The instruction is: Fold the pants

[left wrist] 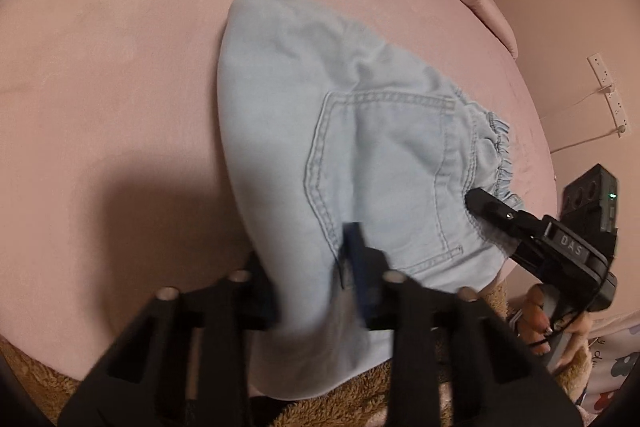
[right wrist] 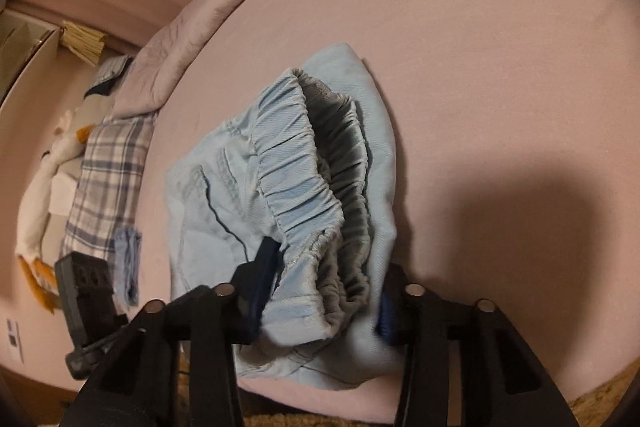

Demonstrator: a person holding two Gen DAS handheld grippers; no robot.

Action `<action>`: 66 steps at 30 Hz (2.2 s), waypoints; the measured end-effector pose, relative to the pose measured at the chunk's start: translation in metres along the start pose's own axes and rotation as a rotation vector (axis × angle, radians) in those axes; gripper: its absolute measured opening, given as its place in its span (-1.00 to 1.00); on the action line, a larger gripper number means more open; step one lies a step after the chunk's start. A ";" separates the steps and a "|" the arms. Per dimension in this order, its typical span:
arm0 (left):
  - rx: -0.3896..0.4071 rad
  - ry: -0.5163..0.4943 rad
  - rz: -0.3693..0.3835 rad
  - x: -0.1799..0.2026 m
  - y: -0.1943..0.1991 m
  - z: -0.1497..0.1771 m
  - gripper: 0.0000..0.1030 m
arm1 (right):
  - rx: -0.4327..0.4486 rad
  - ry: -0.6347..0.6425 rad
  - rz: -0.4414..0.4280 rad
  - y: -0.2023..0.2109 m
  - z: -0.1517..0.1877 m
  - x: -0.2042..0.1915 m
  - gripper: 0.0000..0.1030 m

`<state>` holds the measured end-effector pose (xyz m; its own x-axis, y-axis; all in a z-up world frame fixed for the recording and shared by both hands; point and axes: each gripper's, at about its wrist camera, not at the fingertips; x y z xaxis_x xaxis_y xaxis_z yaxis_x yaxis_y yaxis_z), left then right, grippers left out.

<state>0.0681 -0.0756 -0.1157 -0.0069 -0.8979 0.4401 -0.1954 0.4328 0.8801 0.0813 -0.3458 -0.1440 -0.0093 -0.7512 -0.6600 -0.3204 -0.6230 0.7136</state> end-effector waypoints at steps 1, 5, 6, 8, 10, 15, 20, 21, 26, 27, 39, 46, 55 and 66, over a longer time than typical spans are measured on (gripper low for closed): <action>0.015 -0.017 -0.006 0.004 0.005 -0.001 -0.63 | 0.020 0.023 -0.002 0.006 0.000 -0.008 -0.29; 0.106 -0.090 -0.049 0.019 0.025 -0.015 -0.62 | 0.096 0.116 -0.022 0.031 -0.009 -0.039 -0.32; 0.125 -0.093 -0.048 0.017 0.029 -0.020 -0.61 | 0.117 0.138 -0.018 0.035 -0.016 -0.046 -0.32; 0.159 -0.092 -0.052 0.015 0.034 -0.036 -0.61 | 0.140 0.162 -0.011 0.036 -0.029 -0.054 -0.32; 0.174 -0.090 -0.073 0.012 0.033 -0.048 -0.61 | 0.147 0.167 0.000 0.028 -0.044 -0.058 -0.32; 0.123 -0.051 -0.153 -0.008 0.003 -0.078 -0.59 | 0.103 0.179 0.088 -0.017 -0.070 -0.063 -0.32; 0.108 0.003 -0.144 -0.020 -0.015 -0.078 -0.26 | 0.037 0.146 0.225 -0.051 -0.070 -0.047 -0.24; 0.110 0.005 -0.162 -0.019 -0.014 -0.077 -0.08 | 0.042 0.140 0.222 -0.050 -0.069 -0.046 -0.23; 0.135 0.013 -0.212 -0.012 0.007 -0.063 0.34 | 0.053 0.144 0.316 -0.034 -0.061 -0.057 0.06; 0.153 0.010 -0.218 -0.003 0.009 -0.070 0.48 | 0.076 0.162 0.329 -0.027 -0.057 -0.064 0.08; 0.357 -0.031 -0.310 0.014 0.090 -0.011 0.99 | 0.321 0.281 0.346 0.060 0.009 -0.112 0.75; 0.334 -0.057 -0.308 0.012 0.090 0.015 0.99 | 0.294 0.261 0.370 0.041 0.026 -0.115 0.75; 0.319 -0.067 -0.284 0.018 0.091 0.025 0.99 | 0.295 0.247 0.389 0.041 0.038 -0.116 0.75; 0.318 -0.072 -0.279 0.018 0.092 0.026 0.99 | 0.290 0.244 0.409 0.032 0.040 -0.120 0.75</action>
<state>0.0251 -0.0544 -0.0316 0.0228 -0.9853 0.1693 -0.4917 0.1364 0.8600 0.0340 -0.2668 -0.0511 0.0206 -0.9695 -0.2444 -0.5842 -0.2101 0.7840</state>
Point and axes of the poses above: each gripper's, at about its wrist camera, not at the fingertips, and y roughly against the way its jaws point, x to its right, z to its underside, and after that the axes turned 9 degrees about -x, right-handed
